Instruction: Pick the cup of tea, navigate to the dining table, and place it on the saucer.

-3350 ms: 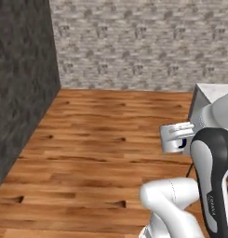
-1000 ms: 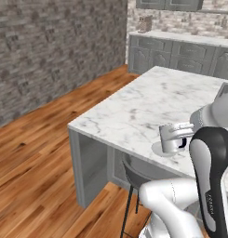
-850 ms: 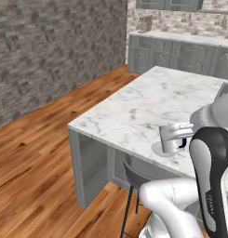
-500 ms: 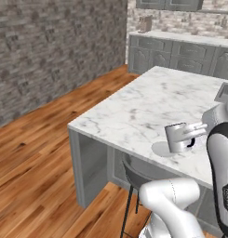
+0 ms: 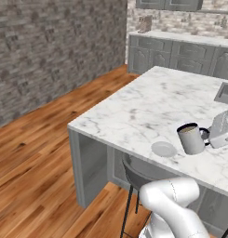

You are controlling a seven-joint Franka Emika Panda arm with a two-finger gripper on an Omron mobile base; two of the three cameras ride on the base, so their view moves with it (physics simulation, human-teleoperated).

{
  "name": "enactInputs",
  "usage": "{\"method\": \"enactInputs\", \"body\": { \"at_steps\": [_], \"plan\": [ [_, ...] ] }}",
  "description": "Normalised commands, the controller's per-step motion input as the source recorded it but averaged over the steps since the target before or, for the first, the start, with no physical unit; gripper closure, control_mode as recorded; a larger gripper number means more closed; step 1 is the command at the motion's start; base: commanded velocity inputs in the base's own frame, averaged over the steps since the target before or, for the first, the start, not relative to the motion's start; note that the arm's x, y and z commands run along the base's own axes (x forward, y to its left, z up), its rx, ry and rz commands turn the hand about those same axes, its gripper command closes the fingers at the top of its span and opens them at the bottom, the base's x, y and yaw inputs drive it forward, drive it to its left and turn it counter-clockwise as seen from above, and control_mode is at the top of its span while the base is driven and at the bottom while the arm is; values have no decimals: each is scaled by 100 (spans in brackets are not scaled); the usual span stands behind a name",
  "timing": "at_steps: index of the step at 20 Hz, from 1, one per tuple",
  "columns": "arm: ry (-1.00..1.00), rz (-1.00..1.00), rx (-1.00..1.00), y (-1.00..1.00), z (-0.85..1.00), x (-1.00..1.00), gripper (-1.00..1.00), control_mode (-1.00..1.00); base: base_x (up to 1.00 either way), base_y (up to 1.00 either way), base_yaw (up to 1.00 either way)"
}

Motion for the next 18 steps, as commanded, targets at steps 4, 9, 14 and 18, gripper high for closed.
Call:
{"method": "enactInputs", "body": {
  "at_steps": [4,9,14,18],
  "plan": [
    [-19,28,1,-44,-25,18,100,-100,0,0,0],
    [-22,4,12,-3,-39,32,100,-100,0,0,0],
    [-9,-2,20,0,-37,66,100,-100,0,0,0],
    [0,-3,15,-11,-26,92,100,-100,0,0,0]
  ]
}}
